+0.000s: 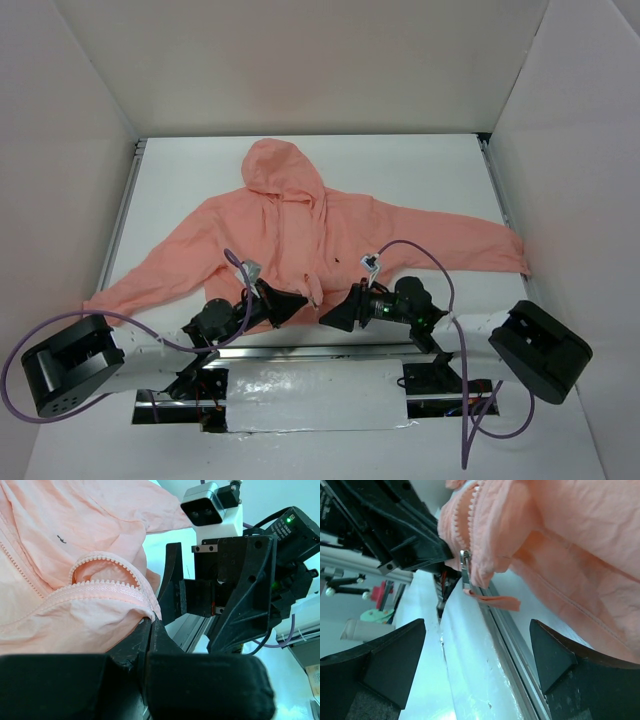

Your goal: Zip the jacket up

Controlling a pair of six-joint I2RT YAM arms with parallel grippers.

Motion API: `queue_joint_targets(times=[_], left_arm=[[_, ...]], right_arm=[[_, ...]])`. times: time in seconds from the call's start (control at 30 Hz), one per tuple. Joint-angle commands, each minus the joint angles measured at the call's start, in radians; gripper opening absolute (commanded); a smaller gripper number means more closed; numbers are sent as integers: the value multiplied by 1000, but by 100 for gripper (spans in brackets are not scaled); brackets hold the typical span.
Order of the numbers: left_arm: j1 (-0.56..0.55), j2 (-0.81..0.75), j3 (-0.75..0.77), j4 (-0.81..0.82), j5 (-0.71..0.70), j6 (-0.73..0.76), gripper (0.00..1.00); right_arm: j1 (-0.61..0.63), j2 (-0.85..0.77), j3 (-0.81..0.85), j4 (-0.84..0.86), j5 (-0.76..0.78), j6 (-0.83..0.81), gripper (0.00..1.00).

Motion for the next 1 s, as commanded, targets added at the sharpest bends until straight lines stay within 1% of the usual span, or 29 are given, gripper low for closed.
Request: queue_joint_targets(times=[0.0, 0.2, 0.33, 0.43, 0.47, 0.6, 0.7, 0.73, 0.83, 0.97], left_arm=[[-6, 14, -124, 98, 23, 16, 0], [-6, 26, -122, 110, 29, 14, 0], [-4, 20, -122, 104, 28, 14, 0], [-6, 22, -121, 104, 26, 14, 0], [-6, 22, -121, 105, 26, 14, 0], [-6, 36, -116, 117, 29, 13, 0], [-6, 40, -116, 122, 29, 14, 0], [-6, 39, -118, 122, 29, 14, 0], [-6, 34, -119, 119, 29, 14, 0], [-6, 17, -121, 105, 29, 16, 0]], right_arm=[[1, 50, 0, 256, -57, 17, 91], [17, 87, 61, 209, -25, -42, 89], [24, 133, 75, 224, -28, -53, 89], [32, 176, 67, 277, -31, -45, 88], [35, 186, 66, 319, -33, -40, 87], [78, 259, 77, 406, -53, -25, 86], [103, 334, 70, 568, -74, -7, 86], [103, 349, 69, 598, -85, -3, 86], [103, 389, 69, 650, -94, 10, 84], [106, 395, 55, 672, -85, 10, 81]])
